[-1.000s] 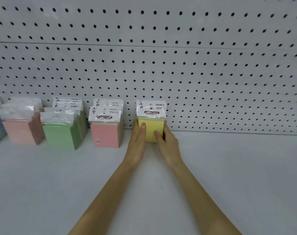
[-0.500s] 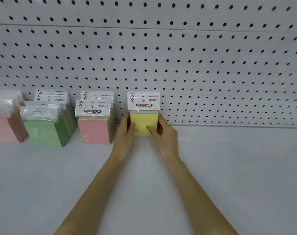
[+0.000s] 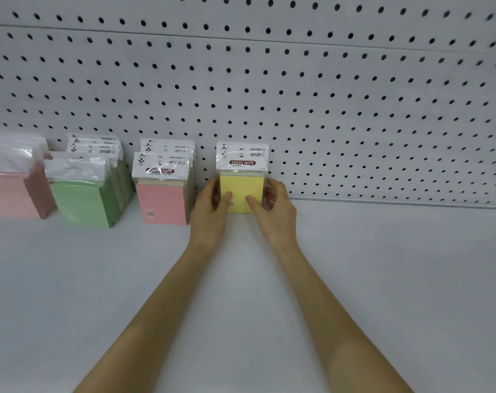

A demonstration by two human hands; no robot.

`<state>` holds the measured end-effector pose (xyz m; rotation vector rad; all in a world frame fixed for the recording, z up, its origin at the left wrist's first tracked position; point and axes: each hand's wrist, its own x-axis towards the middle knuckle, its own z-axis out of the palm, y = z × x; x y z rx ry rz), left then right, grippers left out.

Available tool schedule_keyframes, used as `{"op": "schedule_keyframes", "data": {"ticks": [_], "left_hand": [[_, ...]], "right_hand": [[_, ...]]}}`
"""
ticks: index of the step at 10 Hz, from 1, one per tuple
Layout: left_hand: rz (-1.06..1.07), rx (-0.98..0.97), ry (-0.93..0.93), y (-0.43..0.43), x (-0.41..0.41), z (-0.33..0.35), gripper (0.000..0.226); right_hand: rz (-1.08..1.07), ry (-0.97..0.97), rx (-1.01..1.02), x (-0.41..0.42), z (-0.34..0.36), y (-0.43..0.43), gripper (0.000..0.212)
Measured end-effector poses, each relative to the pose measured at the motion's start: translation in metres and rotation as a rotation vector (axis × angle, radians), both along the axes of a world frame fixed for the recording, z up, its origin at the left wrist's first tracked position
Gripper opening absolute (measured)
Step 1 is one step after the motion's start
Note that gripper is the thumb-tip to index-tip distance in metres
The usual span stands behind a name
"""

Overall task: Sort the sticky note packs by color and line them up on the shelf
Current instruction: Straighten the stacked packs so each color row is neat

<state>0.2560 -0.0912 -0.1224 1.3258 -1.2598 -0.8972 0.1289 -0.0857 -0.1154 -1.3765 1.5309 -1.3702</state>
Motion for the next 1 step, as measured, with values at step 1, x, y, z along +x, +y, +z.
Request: {"op": "schedule_keyframes", "data": {"ticks": [1], "left_hand": [[-0.012, 0.068, -0.029, 0.0209, -0.0006, 0.0063, 0.057]], "right_hand": [[-0.029, 0.025, 0.009, -0.0033, 0.0026, 0.0082, 0.055]]}}
